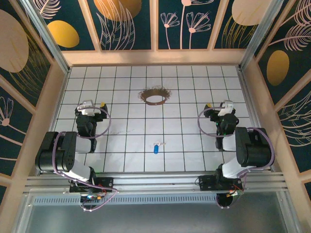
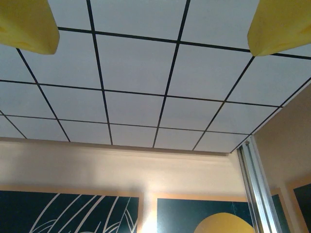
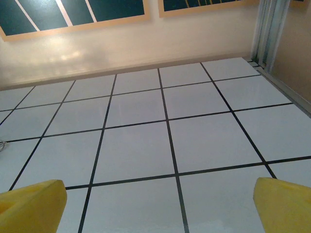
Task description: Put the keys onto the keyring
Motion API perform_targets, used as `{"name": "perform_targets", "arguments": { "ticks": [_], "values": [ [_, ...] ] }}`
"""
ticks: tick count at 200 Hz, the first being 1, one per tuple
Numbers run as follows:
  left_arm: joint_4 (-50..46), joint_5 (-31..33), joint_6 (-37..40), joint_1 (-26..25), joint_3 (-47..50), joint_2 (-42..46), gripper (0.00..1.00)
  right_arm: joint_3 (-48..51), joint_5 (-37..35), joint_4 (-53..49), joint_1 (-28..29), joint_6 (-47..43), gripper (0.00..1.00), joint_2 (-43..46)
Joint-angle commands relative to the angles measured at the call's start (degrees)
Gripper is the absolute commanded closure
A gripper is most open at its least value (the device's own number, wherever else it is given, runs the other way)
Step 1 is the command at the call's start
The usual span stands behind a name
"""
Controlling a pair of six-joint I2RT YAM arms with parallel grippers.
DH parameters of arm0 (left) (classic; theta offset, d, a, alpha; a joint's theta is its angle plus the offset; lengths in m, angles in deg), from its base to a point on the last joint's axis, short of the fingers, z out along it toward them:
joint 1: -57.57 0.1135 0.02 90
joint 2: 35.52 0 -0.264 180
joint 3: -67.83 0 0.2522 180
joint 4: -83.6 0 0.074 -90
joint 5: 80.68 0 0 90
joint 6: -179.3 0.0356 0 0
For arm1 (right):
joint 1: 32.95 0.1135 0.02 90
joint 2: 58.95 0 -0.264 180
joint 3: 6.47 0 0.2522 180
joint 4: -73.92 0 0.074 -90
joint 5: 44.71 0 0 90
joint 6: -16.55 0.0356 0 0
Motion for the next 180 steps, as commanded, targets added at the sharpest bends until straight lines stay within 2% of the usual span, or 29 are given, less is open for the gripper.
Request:
{"name": "perform_targets", "arguments": {
  "ticks": [1, 180],
  "values": [
    [1.0, 0.0, -0.5, 0.4, 0.0, -0.1, 0.01, -0.7, 0.9, 0.6, -0.2, 0.2, 0.01, -0.3],
    [1.0, -0.1, -0.7, 0.4, 0.2, 0.2, 0.01, -0.6, 0.8, 0.7, -0.2, 0.2, 0.01, -0.3]
  ]
}}
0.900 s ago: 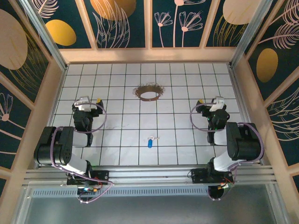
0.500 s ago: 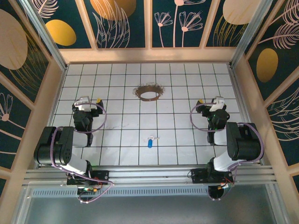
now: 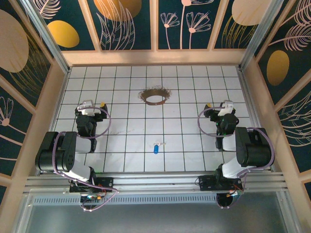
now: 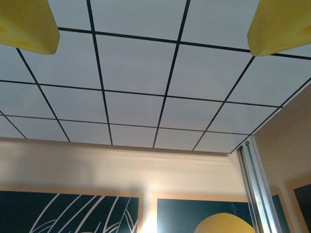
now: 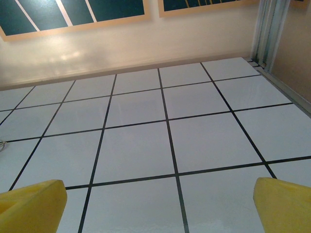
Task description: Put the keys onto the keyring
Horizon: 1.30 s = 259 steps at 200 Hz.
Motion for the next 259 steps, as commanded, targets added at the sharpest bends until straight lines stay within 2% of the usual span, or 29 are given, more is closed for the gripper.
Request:
{"name": "perform_targets", "arguments": {
  "ticks": [1, 23, 43, 65, 83, 97, 132, 170, 184, 214, 259],
  "values": [
    [1.0, -0.2, -0.7, 0.4, 0.2, 0.2, 0.01, -0.5, 0.8, 0.8, -0.2, 0.2, 0.01, -0.3],
    [-5.7, -2.4, 0.3, 0.5, -2.5, 3.6, 0.03, -0.4, -1.4, -1.6, 0.2, 0.7, 0.01, 3.0],
    [-14.7, -2.0, 0.1, 0.4, -6.1, 6.3, 0.02, -3.9, -3.5, -12.7, 0.4, 2.0, 0.01, 7.8],
    [-19.1, -2.5, 0.1, 0.4, -8.0, 8.1, 0.02, -9.2, -6.9, -26.5, 0.3, 7.7, 0.01, 11.1],
    [-21.5, -2.5, -0.4, 0.4, -8.6, 9.8, 0.02, -10.1, -8.3, -30.1, 0.3, 11.0, 0.01, 13.7],
    [-23.3, -2.2, -1.8, 0.4, -9.3, 11.5, 0.01, -11.3, -10.5, -34.8, -0.6, 17.1, 0.01, 16.3],
    [-33.4, -4.5, -8.9, 0.4, -15.0, 14.4, 0.02, -14.8, -2.5, -39.9, -1.8, 21.3, 0.01, 17.3],
    [-41.5, -11.6, -15.5, -0.1, -21.6, 13.9, 0.03, -17.3, 13.5, -41.1, -1.5, 23.7, 0.16, 13.4],
    [-42.8, -12.8, -17.1, -1.7, -23.2, 13.3, 0.03, -19.6, 17.7, -43.9, -0.8, 24.0, 0.23, 11.2],
    [-49.5, -12.4, -15.5, -8.9, -29.4, 9.7, 0.04, -21.8, 19.6, -47.4, 2.6, 25.5, 0.27, 8.7],
    [-58.5, -9.4, -14.2, -17.8, -41.0, -0.7, 0.06, -24.0, 12.7, -53.6, 9.4, 27.3, 0.25, 7.7]
  ]
}}
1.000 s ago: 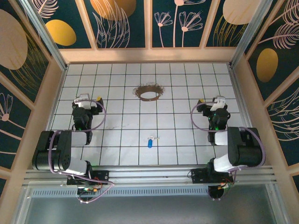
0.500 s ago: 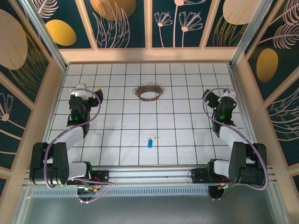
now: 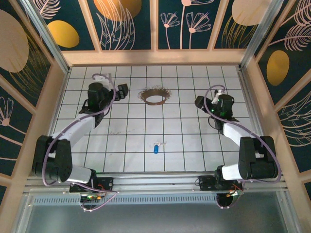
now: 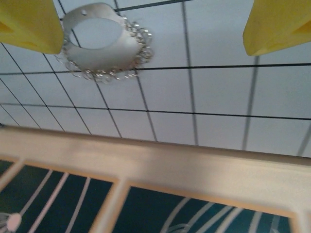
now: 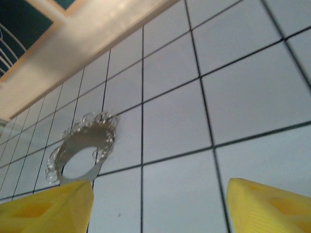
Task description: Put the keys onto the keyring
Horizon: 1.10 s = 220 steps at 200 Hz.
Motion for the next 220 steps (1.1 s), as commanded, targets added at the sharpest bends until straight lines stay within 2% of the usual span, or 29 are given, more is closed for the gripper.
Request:
{"name": "perform_targets", "arguments": {
  "ticks": [1, 42, 101, 177, 220],
  "values": [
    [-7.6, 1.9, 0.4, -4.0, -5.8, -5.0, 0.06, -3.1, -2.7, -5.2, 2.9, 1.8, 0.25, -1.1],
    [-17.1, 5.5, 3.0, -9.7, -19.9, -17.8, 0.07, -1.1, 2.8, -2.5, 4.9, 4.7, 0.25, -2.1],
    [-21.9, 0.8, -0.4, -11.8, -32.6, -30.2, 0.06, -1.6, 1.9, -4.2, 6.3, 5.6, 0.26, -3.8],
    [-26.8, -1.6, 1.2, -16.5, -40.3, -39.2, 0.05, -2.0, -2.6, -6.4, 6.4, 6.7, 0.25, -3.9],
    [-29.5, -2.0, 2.1, -17.2, -43.1, -42.5, 0.04, -1.9, -2.0, -6.5, 6.4, 7.2, 0.25, -3.3]
  ]
}}
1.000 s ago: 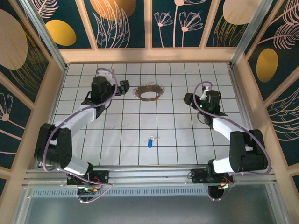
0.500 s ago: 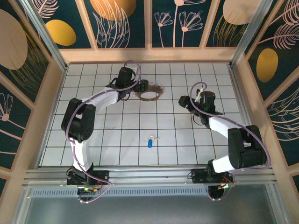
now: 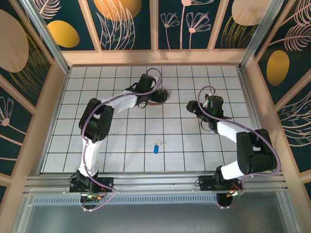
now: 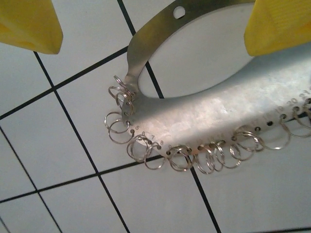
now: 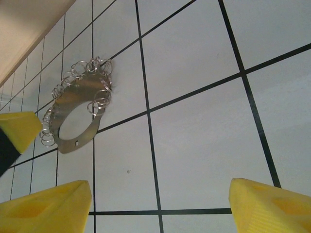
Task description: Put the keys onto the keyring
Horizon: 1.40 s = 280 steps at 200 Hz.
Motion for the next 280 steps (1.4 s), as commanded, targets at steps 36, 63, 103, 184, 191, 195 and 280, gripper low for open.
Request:
{"name": "perform_targets", "arguments": {
  "ticks": [36, 63, 103, 184, 191, 195, 280],
  "values": [
    [-5.1, -0.3, 2.4, 0.2, -4.3, -4.0, 0.04, -0.3, -1.2, -1.3, 0.4, 1.5, 0.24, 1.0],
    [-5.6, 0.1, 3.1, 0.2, -4.7, -4.6, 0.03, 0.0, -1.4, -1.0, 0.3, 2.0, 0.24, 1.3],
    [-6.6, 0.4, 3.8, 0.2, -5.2, -5.7, 0.03, -0.1, -1.6, -1.2, 0.3, 2.5, 0.24, 1.9],
    [-7.3, 0.9, 4.8, 0.1, -2.9, -5.9, 0.03, 1.0, -2.4, -1.3, 0.2, 3.4, 0.24, 4.2],
    [-7.3, 0.8, 4.8, 0.1, -2.6, -5.9, 0.02, 1.0, -2.3, -1.3, 0.1, 3.5, 0.24, 4.3],
    [-7.3, 0.8, 4.8, 0.1, -2.4, -5.8, 0.02, 1.0, -2.3, -1.3, 0.1, 3.5, 0.23, 4.3],
    [-9.6, 1.2, 5.8, 0.0, 3.2, -3.4, 0.02, 0.8, -2.0, -0.1, -0.3, 5.6, 0.23, 4.3]
  ]
}}
